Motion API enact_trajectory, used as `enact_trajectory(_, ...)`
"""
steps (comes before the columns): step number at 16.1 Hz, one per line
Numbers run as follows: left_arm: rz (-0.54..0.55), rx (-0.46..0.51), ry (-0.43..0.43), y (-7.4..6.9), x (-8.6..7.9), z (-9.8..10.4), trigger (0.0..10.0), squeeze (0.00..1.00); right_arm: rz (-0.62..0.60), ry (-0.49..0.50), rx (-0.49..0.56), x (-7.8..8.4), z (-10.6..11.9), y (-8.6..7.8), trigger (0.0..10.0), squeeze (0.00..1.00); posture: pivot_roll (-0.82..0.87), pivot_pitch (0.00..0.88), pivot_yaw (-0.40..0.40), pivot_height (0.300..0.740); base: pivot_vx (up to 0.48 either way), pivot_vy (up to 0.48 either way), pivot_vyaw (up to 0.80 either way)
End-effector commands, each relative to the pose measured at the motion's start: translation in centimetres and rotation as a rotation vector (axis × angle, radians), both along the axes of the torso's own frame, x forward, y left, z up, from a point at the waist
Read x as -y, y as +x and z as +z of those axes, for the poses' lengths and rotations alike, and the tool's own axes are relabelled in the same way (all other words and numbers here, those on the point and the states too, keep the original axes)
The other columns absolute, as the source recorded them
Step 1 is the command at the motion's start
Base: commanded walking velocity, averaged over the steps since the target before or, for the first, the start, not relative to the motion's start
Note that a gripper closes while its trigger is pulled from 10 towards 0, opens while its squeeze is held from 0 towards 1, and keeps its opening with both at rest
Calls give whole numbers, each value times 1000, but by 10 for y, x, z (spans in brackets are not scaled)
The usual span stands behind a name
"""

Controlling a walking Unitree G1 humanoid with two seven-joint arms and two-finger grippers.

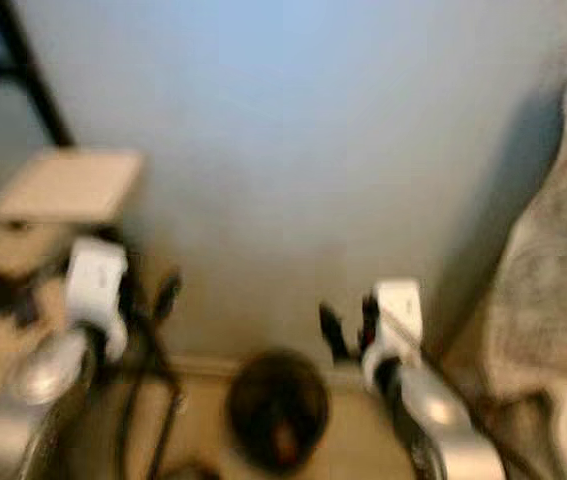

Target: Clean up the room

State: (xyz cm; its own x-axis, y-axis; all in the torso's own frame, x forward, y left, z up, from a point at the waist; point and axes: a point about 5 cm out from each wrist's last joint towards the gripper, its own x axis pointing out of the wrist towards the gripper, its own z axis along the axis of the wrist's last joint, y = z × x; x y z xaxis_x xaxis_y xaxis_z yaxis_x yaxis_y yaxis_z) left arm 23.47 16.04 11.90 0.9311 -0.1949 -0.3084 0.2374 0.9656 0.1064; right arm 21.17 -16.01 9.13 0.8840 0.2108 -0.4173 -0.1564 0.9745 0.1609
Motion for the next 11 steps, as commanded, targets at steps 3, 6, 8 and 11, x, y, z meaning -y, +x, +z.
enact_trajectory(3,-37,42,11,7,5,9,10000,0,-16,-13,-16,3,0,-2,10000,0,13,0,34,740,0,0,-781)
enact_trajectory(6,-46,34,8,5,7,7,10000,0,-51,-21,-12,5,1,-3,10000,0,10,0,32,740,0,0,-779)
enact_trajectory(8,-54,35,13,5,8,6,10000,0,-86,-20,6,7,4,-4,10000,0,8,0,32,740,0,0,-781)
enact_trajectory(11,-21,73,-9,7,5,10,10000,0,-147,-14,71,13,13,-1,10000,0,5,0,28,740,0,0,-781)
